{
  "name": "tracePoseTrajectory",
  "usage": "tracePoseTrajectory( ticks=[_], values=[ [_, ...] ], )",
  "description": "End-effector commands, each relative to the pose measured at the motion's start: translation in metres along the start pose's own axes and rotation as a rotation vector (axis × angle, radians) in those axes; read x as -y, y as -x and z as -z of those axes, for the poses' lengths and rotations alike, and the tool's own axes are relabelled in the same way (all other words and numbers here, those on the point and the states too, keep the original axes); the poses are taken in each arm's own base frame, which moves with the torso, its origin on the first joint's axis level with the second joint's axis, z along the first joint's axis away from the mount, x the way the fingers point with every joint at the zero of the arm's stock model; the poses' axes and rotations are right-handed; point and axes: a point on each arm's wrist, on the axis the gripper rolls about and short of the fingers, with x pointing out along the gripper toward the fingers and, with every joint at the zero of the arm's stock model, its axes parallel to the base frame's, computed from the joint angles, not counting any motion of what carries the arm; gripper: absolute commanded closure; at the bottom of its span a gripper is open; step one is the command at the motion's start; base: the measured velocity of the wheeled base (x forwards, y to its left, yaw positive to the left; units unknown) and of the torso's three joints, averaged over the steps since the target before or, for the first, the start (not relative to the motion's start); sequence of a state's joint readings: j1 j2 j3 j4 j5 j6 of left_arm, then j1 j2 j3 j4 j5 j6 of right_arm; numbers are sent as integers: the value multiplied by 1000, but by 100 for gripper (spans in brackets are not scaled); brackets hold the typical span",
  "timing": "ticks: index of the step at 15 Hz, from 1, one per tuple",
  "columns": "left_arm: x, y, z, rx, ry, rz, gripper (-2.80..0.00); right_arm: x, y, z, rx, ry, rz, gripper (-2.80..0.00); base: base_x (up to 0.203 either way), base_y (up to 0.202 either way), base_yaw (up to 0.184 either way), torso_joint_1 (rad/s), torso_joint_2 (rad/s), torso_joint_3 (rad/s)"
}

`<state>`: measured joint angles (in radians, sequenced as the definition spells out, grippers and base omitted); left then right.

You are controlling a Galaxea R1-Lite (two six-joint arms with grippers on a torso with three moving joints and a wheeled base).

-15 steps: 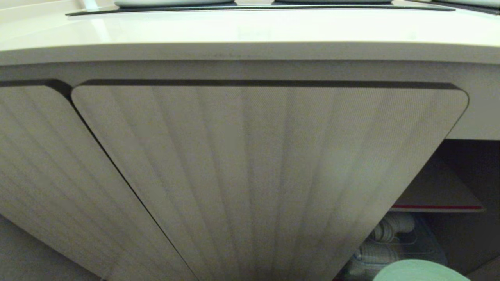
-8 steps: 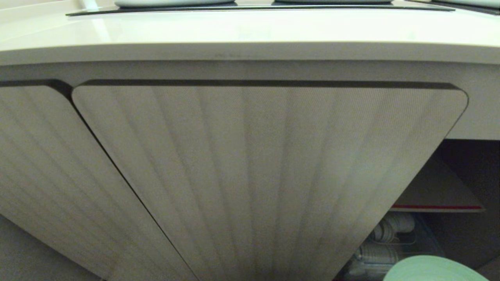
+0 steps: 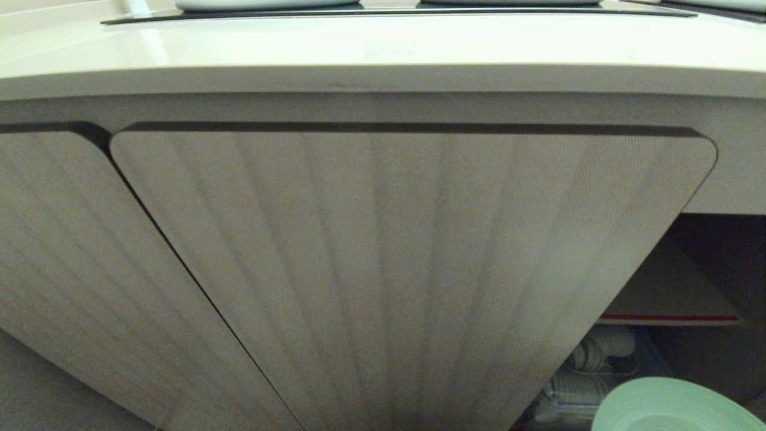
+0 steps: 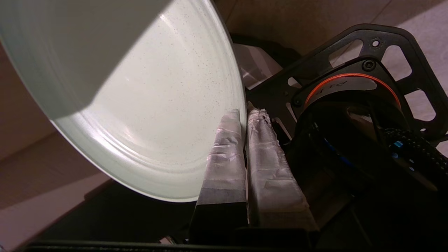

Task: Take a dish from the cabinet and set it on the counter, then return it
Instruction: Put it back into the cabinet

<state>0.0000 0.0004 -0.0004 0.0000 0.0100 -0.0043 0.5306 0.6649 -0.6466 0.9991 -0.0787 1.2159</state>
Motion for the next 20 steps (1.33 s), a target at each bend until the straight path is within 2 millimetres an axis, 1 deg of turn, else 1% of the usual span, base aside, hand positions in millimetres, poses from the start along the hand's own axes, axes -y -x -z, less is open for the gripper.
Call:
tracePoseTrajectory(
  ticks=[1, 7, 10, 15, 18, 20],
  values=[
    [0, 0, 0, 0, 0, 0, 0, 0, 0, 0, 3, -29, 10, 0, 0, 0, 0, 0, 0, 0],
    [0, 0, 0, 0, 0, -1, 0, -3, 0, -2, 42, -116, 3, 0, 0, 0, 0, 0, 0, 0],
    [0, 0, 0, 0, 0, -1, 0, -4, 0, -3, 48, -125, 5, 0, 0, 0, 0, 0, 0, 0],
    [0, 0, 0, 0, 0, 0, 0, -12, -2, -6, 71, -174, -4, 0, 0, 0, 0, 0, 0, 0],
    [0, 0, 0, 0, 0, -1, 0, -14, -4, -7, 88, -185, 17, 0, 0, 0, 0, 0, 0, 0],
    [0, 0, 0, 0, 0, -1, 0, -17, -6, -9, 111, -230, 48, 0, 0, 0, 0, 0, 0, 0]
  ],
)
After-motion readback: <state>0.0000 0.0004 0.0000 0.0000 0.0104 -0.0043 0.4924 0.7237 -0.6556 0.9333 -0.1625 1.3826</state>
